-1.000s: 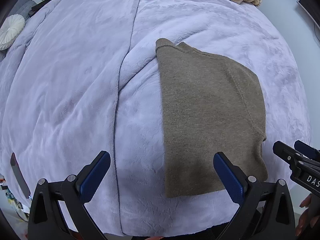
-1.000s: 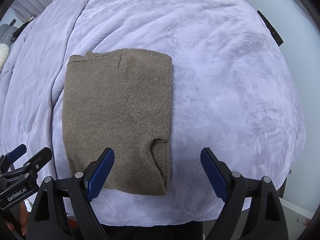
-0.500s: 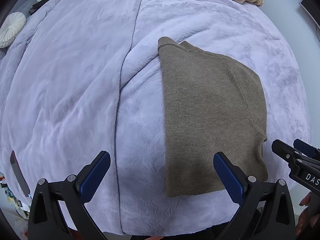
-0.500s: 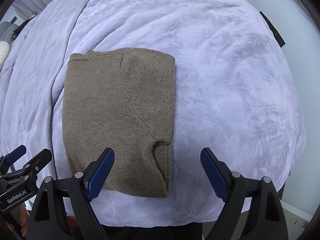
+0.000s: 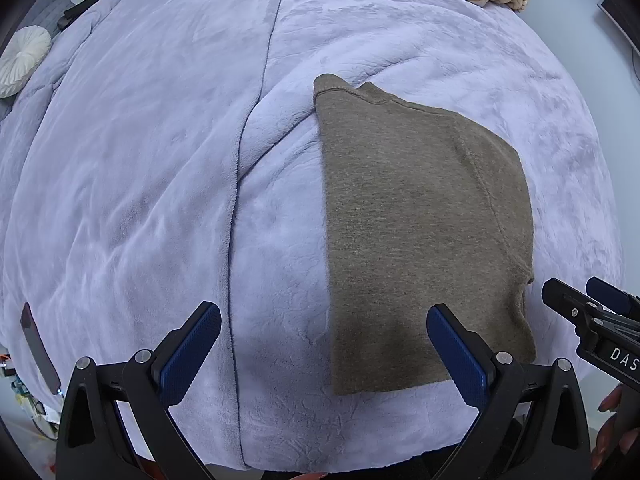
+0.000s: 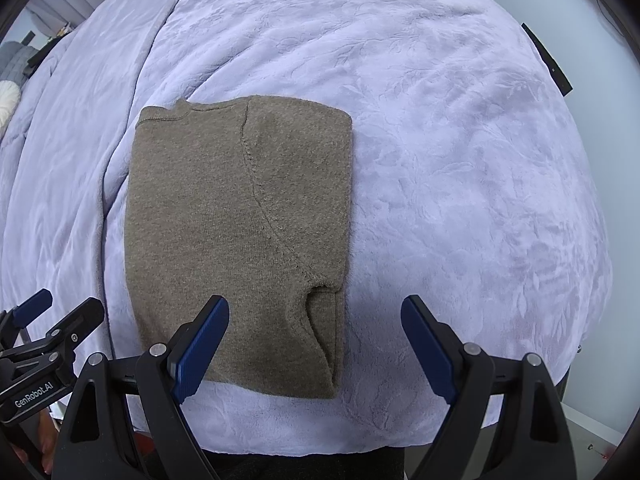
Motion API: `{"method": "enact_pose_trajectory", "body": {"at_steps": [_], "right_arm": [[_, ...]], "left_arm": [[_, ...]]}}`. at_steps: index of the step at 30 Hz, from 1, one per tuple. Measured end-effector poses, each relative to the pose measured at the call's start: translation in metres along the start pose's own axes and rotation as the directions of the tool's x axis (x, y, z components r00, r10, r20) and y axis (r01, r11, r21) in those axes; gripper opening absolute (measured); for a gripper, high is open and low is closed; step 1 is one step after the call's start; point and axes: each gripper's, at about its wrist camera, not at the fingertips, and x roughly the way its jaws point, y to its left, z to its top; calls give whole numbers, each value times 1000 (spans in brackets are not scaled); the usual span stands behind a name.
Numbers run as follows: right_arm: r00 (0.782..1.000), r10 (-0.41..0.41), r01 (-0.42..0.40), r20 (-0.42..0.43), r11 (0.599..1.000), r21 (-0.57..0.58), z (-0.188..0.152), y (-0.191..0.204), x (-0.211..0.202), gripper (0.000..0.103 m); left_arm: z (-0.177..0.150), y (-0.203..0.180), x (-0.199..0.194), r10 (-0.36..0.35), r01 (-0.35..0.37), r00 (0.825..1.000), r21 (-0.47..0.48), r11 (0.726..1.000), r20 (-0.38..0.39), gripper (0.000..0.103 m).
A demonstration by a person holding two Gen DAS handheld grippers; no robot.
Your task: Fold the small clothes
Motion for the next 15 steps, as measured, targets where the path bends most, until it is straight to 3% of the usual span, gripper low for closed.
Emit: {"method": "enact_pose_trajectory", "body": {"at_steps": [15], "right_arm": [[1000,0,0,0,1000,12,-3,-2,0,90]], "left_arm": [[-1,-2,0,1,-1,1000,5,1000,1,103]]}}
